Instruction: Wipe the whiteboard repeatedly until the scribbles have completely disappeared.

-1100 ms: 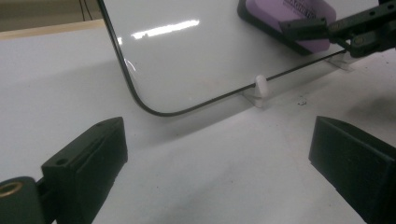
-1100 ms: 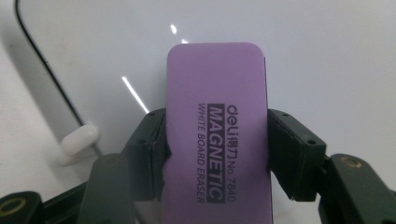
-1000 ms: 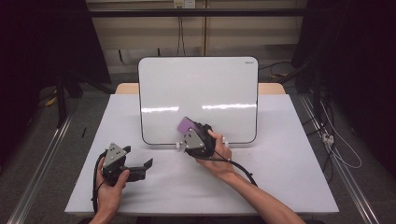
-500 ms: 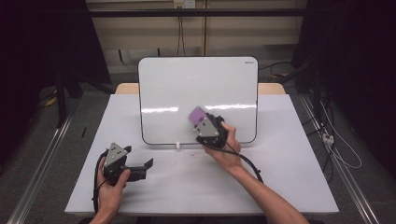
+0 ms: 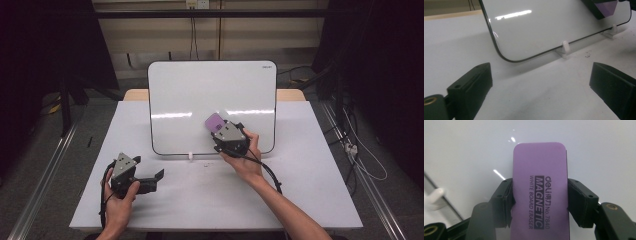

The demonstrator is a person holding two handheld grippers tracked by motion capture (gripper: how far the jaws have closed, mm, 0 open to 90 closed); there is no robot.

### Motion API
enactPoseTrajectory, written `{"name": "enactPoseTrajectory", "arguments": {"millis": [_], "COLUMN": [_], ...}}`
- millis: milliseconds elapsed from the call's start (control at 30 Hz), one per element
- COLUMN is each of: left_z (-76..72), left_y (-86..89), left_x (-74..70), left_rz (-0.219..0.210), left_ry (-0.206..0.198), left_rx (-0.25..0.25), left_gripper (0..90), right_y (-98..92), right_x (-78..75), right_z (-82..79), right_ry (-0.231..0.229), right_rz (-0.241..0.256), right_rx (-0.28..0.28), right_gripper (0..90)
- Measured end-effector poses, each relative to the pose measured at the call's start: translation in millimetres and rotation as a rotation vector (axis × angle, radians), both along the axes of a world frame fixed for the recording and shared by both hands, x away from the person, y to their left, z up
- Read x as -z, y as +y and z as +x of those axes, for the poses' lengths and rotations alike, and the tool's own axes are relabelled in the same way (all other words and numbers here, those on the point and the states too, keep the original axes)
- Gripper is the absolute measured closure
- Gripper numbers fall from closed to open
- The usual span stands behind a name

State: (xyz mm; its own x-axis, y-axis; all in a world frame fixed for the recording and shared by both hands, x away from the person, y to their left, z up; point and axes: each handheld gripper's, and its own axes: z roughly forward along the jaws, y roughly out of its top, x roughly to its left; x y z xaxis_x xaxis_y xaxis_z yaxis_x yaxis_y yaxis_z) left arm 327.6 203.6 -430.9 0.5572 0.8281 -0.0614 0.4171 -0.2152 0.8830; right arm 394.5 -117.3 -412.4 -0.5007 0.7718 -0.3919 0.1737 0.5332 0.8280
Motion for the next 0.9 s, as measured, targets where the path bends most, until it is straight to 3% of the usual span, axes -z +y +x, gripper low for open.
{"name": "enactPoseTrajectory", "arguments": {"millis": [67,333,400,600,900], "left_z": [-0.7,1.5,1.3,1.8,4.8], "left_y": [-2.3,-8.3,-11.7,-20.6,-33.5], "left_x": [-1.8,-4.5,-6.6,-11.7,-24.4], "left_rz": [-0.010,-0.025,0.006,0.006,-0.059], "left_ry": [-0.012,-0.003,-0.028,-0.059,-0.065], "left_rx": [-0.012,0.032,0.027,0.062,0.115], "left_gripper": [4.3,5.0,5.2,6.4,7.2], "right_y": [0.1,-9.1,-10.4,-16.6,-25.1], "right_x": [-0.9,-3.7,-4.1,-8.2,-6.4], "right_z": [-2.5,-8.6,-10.6,-19.1,-25.4], "right_ry": [0.000,0.034,0.033,0.046,0.083], "right_rz": [0.001,0.096,0.105,0.161,0.306], "right_rx": [-0.016,-0.045,-0.067,-0.096,-0.114], "right_gripper": [41.4,41.4,41.4,41.4,41.4]}}
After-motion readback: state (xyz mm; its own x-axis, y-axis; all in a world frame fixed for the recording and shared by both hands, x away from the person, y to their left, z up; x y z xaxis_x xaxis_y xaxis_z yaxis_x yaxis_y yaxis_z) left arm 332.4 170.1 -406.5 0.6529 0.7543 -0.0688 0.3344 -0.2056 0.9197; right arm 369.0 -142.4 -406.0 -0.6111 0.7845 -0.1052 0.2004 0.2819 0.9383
